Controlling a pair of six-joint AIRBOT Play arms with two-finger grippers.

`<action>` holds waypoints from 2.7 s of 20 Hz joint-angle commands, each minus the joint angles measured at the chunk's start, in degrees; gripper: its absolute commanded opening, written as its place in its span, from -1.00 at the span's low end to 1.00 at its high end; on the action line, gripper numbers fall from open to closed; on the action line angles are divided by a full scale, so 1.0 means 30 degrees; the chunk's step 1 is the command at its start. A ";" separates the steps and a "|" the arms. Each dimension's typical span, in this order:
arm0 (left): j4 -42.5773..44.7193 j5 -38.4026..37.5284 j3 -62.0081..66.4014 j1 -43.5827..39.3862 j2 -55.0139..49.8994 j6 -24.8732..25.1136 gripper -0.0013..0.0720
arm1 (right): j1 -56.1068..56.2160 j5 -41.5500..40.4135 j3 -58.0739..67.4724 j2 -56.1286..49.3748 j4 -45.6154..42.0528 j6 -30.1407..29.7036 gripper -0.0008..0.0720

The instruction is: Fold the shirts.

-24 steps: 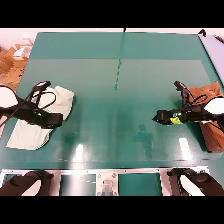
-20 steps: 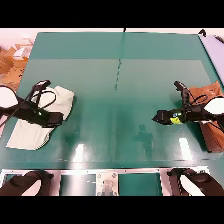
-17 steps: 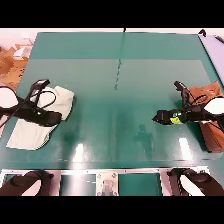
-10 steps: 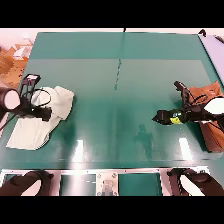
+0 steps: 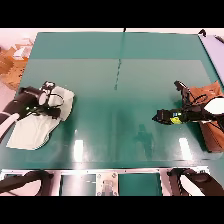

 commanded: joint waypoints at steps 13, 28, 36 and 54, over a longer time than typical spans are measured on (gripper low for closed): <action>-0.9122 -0.4983 1.2947 -0.0015 0.1319 0.4473 -0.89 | 0.0015 -0.0495 -0.0007 0.0007 0.0714 0.0022 -0.93; -1.4717 -0.2674 1.2553 -0.8612 -0.5253 0.5865 0.96 | -0.0131 -0.1479 0.1224 0.0007 0.1443 0.0029 -0.09; -1.2560 -1.0630 1.4717 -0.1151 -0.4699 0.5311 0.96 | -0.1515 -0.2397 -0.1239 -0.0058 0.1297 0.0015 0.45; -1.7806 -0.0517 0.3526 -0.3242 -0.4743 0.6586 -0.59 | 0.4255 -0.9209 -0.1137 -0.7796 0.4277 -0.0284 -0.38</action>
